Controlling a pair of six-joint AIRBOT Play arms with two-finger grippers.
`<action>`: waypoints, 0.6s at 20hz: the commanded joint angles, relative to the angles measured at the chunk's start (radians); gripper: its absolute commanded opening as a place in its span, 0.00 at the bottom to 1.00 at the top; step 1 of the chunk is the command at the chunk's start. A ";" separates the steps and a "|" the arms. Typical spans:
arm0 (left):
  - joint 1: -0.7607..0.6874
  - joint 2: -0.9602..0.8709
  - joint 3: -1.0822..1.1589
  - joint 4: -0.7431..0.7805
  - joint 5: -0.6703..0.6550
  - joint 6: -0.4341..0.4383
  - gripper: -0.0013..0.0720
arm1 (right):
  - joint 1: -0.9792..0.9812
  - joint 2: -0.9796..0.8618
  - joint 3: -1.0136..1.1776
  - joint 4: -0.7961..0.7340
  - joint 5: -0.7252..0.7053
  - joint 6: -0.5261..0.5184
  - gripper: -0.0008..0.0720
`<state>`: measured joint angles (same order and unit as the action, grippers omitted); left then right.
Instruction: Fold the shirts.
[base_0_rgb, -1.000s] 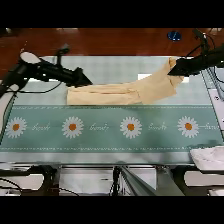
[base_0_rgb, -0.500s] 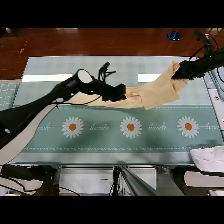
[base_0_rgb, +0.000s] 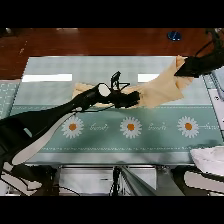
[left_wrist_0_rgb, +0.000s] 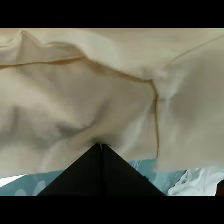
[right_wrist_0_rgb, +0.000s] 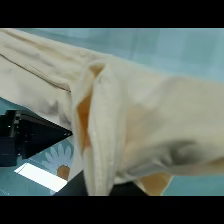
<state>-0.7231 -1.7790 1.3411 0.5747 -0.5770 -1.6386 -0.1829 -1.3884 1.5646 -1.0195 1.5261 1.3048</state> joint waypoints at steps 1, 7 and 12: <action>-0.056 -0.042 0.039 -0.044 0.130 -0.010 0.06 | 0.000 0.055 0.000 0.035 0.001 0.018 0.04; -0.121 -0.193 0.215 -0.126 0.113 -0.008 0.06 | 0.000 0.077 0.000 0.059 0.010 0.047 0.04; 0.067 -0.055 0.214 0.172 -0.204 0.176 0.05 | 0.011 0.076 -0.001 -0.010 0.018 0.082 0.04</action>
<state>-0.7502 -1.8999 1.5421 0.5522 -0.5804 -1.5536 -0.1806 -1.3140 1.5646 -0.9958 1.5375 1.3636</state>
